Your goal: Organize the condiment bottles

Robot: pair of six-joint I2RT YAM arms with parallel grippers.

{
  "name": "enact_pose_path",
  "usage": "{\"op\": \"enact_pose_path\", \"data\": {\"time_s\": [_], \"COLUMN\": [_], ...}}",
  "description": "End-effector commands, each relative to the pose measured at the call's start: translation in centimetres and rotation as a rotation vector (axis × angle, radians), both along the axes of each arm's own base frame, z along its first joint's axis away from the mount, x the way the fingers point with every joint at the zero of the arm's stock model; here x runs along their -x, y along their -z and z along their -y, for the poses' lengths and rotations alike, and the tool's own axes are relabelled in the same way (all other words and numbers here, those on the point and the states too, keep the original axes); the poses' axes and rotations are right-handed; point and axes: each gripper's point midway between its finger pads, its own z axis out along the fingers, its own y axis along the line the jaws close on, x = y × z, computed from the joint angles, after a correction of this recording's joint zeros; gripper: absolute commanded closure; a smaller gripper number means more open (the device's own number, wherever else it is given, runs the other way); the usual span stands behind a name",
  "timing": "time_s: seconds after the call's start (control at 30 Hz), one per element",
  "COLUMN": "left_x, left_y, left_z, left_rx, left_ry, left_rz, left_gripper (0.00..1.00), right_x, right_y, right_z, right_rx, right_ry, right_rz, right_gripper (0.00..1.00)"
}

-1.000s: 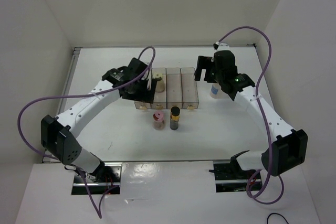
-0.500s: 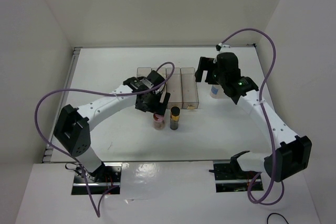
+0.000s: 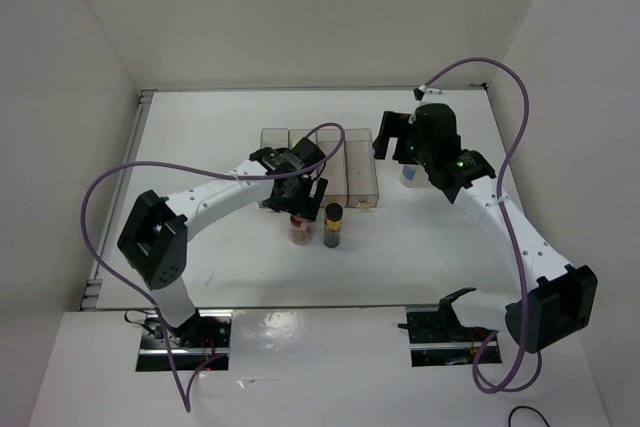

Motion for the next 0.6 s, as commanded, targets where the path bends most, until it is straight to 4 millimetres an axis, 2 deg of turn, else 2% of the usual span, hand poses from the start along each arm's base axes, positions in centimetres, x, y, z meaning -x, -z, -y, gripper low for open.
{"op": "enact_pose_path", "data": {"time_s": [0.0, 0.23, 0.5, 0.57], "left_x": [-0.6, -0.4, -0.7, -0.5], "left_y": [0.2, 0.7, 0.5, 0.9], "left_z": [0.7, 1.3, 2.0, 2.1], "left_rx": [-0.017, -0.007, 0.024, 0.024], "left_ry": [0.002, 0.008, 0.015, 0.018], "left_rz": [0.016, 0.008, 0.017, 0.002], "left_gripper": [0.1, 0.16, 0.34, 0.42], "right_x": [0.1, 0.1, 0.1, 0.1], "right_y": [-0.5, -0.5, -0.1, -0.1], "right_z": [0.5, 0.7, 0.7, 0.7], "right_rx": [-0.009, -0.004, -0.001, -0.001], "right_ry": [0.024, 0.032, 0.032, 0.032], "right_rz": [0.017, 0.019, 0.01, 0.01], "right_gripper": [0.01, 0.01, 0.01, 0.01]}}
